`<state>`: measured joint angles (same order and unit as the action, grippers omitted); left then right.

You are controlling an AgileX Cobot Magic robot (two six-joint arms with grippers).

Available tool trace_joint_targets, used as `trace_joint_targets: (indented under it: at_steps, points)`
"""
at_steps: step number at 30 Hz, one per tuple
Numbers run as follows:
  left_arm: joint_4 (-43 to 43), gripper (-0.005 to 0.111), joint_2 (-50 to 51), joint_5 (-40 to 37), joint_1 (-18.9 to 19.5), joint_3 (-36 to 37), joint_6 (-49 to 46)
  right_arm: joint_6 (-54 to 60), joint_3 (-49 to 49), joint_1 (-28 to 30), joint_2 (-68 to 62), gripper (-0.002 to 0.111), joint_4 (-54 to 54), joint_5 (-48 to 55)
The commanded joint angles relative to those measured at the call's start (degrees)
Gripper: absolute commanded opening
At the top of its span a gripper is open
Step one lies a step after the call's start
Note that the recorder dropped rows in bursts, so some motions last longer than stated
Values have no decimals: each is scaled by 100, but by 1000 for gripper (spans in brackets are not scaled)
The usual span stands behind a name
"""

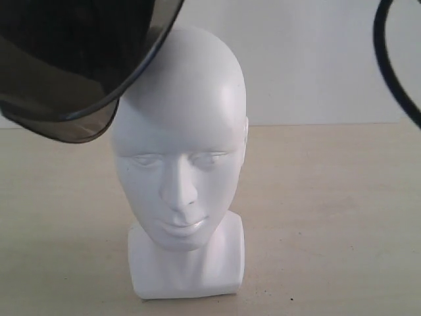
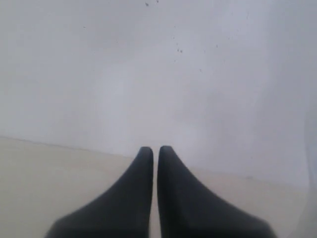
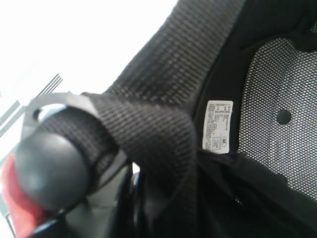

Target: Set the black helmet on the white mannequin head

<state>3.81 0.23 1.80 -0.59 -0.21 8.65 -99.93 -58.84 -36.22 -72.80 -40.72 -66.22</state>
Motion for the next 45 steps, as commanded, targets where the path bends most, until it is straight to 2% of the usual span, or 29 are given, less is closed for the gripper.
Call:
trace_joint_targets:
  at_steps: [1, 5, 12, 16, 21, 25, 26, 30, 32, 45]
  points:
    - [21, 4, -23, 657, 2, 21, 1258, 331, -157, -105, 7, 0, 368, -375]
    - [-52, 4, -23, 1080, 2, -16, 1979, 519, -157, -105, 7, 0, 386, -375]
    - [-1491, 4, -9, 1105, 2, -852, 2780, 701, -157, -105, -69, 0, 631, -375]
    - [-2371, 4, 666, 1342, 2, -1143, 3501, 636, -157, -225, -333, 0, 1147, -375]
    - [-3531, 4, 1760, 2496, 2, -1485, 4181, 821, -157, -327, -550, 0, 1104, -375]
    - [-4551, 4, 3251, 3303, 2, -2531, 4945, 857, -145, -327, -561, 0, 1116, -375]
    - [-5033, 4, 3719, 3556, 2, -2981, 5276, 871, -11, -327, -561, 0, 1230, -375]
    - [-6350, 4, 4638, 4060, 2, -4100, 6188, 1059, 669, -327, -561, 0, 1523, -375]
    - [-6776, 4, 4905, 4241, 2, -4423, 6463, 1245, 836, -327, -505, 0, 1511, -375]
    - [-7198, 4, 5395, 4493, 2, -4572, 6456, 2302, 1417, -314, -113, 0, 1841, -375]
